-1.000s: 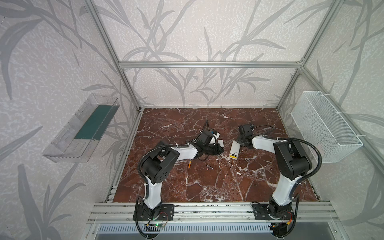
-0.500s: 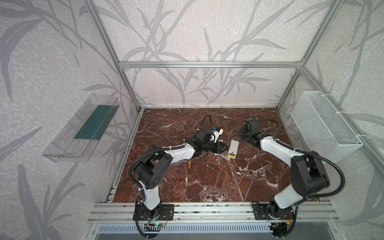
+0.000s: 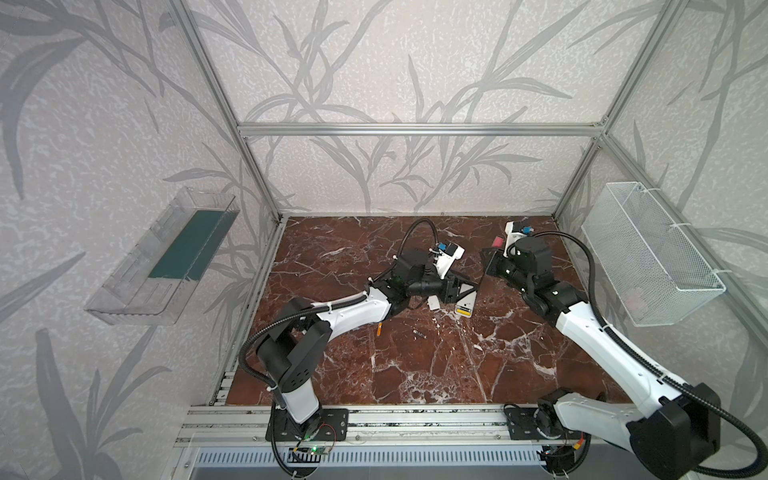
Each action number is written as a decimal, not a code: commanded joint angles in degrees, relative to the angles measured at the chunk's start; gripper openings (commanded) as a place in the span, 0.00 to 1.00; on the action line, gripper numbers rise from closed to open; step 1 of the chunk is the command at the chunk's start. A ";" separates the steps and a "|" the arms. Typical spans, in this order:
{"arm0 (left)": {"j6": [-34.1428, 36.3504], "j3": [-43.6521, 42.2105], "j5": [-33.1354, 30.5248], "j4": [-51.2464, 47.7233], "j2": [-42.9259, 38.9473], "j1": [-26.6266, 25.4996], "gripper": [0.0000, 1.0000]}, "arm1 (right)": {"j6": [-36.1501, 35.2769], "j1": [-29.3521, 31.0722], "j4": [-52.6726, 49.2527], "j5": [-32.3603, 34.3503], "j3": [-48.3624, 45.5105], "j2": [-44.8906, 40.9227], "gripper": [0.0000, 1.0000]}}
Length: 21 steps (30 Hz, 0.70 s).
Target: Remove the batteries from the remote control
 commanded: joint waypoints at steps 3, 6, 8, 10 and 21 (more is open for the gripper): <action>4.99 4.56 -0.75 -3.90 0.69 -2.10 0.48 | 2.69 0.54 1.33 -2.74 -1.66 -4.25 0.00; 5.09 4.94 -1.53 -4.22 1.55 -2.50 0.44 | 3.03 0.50 1.29 -3.62 -2.16 -5.86 0.00; 5.00 4.79 -2.39 -4.06 1.70 -2.62 0.41 | 5.04 0.52 1.07 -3.94 -2.41 -6.94 0.00; 5.31 4.44 -3.78 -4.42 1.54 -2.79 0.39 | 5.79 0.51 1.16 -3.73 -3.14 -8.18 0.00; 6.69 0.61 -6.59 -2.70 -1.59 -3.13 0.21 | 4.74 0.52 -2.08 -3.19 -3.39 -11.92 0.00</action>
